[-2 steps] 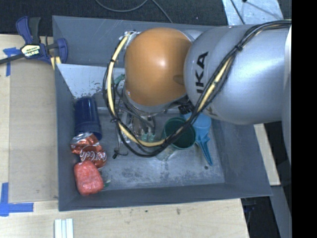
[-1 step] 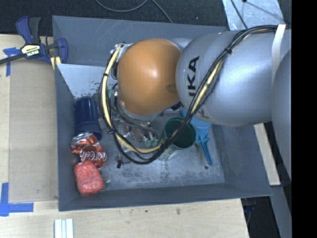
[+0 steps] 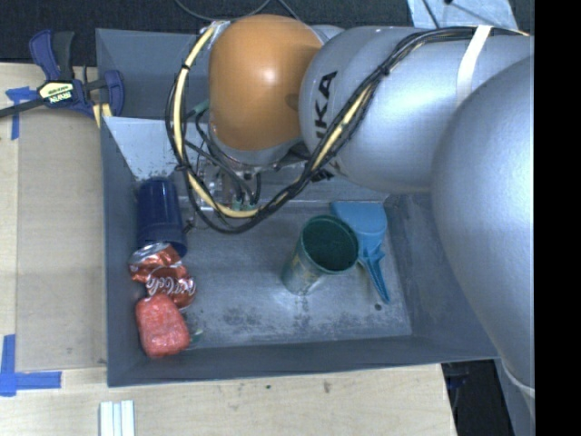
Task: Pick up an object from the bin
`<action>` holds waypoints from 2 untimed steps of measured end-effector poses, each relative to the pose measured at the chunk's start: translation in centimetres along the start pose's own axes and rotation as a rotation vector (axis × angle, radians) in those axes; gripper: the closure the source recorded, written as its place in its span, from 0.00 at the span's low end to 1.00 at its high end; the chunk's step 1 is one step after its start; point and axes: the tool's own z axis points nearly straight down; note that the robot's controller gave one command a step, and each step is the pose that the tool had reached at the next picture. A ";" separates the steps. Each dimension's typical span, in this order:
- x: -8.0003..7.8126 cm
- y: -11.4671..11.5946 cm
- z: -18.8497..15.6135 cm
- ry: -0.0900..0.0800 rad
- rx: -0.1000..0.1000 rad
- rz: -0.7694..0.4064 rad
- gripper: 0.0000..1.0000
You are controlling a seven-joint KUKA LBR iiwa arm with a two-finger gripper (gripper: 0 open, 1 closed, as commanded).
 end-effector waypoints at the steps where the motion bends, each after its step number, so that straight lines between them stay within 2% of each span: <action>1: 0.0 0.0 0.0 0.001 0.000 0.000 1.00; 2: 1.7 -1.4 0.8 -0.001 -0.001 -0.033 1.00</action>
Offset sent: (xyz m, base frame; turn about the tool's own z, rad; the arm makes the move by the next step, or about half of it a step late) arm -0.0384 -0.0277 -0.0183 -0.0675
